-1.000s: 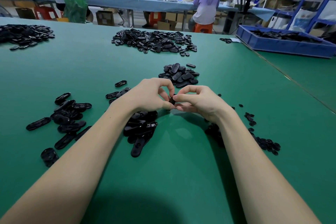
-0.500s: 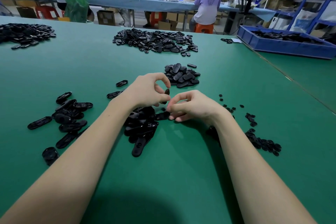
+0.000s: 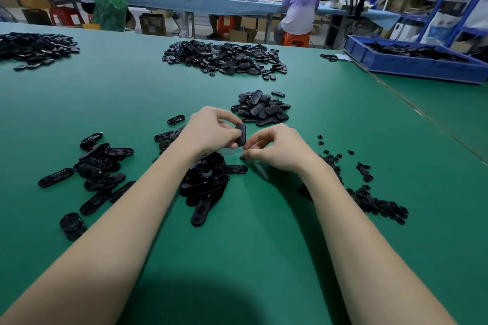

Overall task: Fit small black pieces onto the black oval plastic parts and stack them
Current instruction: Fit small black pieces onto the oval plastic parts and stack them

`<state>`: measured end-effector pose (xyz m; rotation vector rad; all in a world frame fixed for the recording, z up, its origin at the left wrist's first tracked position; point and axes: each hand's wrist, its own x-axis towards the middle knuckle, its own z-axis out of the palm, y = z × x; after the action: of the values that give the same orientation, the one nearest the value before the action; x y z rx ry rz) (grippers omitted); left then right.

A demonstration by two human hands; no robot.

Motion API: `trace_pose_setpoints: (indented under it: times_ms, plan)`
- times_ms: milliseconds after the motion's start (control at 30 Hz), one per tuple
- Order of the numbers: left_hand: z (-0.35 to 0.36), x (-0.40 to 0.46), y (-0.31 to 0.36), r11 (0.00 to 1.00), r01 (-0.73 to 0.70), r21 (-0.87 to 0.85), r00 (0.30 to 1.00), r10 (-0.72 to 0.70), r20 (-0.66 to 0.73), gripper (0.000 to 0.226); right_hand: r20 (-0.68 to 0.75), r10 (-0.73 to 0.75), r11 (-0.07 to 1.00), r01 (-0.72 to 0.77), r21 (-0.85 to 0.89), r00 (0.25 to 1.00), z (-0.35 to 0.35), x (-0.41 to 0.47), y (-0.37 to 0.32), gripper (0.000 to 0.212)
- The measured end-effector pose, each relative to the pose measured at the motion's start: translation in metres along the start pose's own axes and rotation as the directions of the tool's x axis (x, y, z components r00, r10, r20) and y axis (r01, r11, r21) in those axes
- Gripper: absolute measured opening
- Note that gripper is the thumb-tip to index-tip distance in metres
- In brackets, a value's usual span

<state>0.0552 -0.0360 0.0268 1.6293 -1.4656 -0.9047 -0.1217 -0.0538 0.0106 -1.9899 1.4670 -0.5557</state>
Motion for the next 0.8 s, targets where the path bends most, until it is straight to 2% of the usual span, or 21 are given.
trace_pose_setpoints:
  times_ms: [200,267,333,467,600,800]
  plan:
    - [0.002,0.0,-0.001,0.999,0.002,-0.035,1.0,-0.003,-0.006,0.018,-0.023,0.0,0.995,-0.002,-0.103,1.0,0.003,0.001,-0.002,0.009]
    - [0.003,-0.001,-0.001,0.997,-0.012,-0.082,1.0,0.013,0.012,0.014,-0.045,0.031,0.999,-0.032,-0.031,0.999,-0.003,0.0,0.001,0.009]
    - [0.006,-0.001,0.0,0.988,-0.021,-0.15,0.999,0.028,0.046,0.012,-0.087,0.068,0.99,-0.057,0.13,0.994,-0.012,-0.001,0.006,0.008]
    - [0.01,0.001,0.001,0.982,-0.004,-0.188,0.994,0.024,0.107,0.019,-0.116,0.128,0.908,-0.069,0.414,0.985,-0.028,-0.006,0.013,0.007]
    - [0.012,0.0,0.004,0.973,0.005,-0.229,0.984,0.036,0.177,0.025,-0.075,0.124,0.88,-0.075,0.468,0.989,-0.033,-0.01,0.014,0.01]
    - [0.015,-0.001,0.005,0.985,-0.033,-0.172,0.983,0.063,0.172,0.028,-0.037,0.126,0.869,-0.092,0.486,0.991,-0.031,-0.008,0.015,0.008]
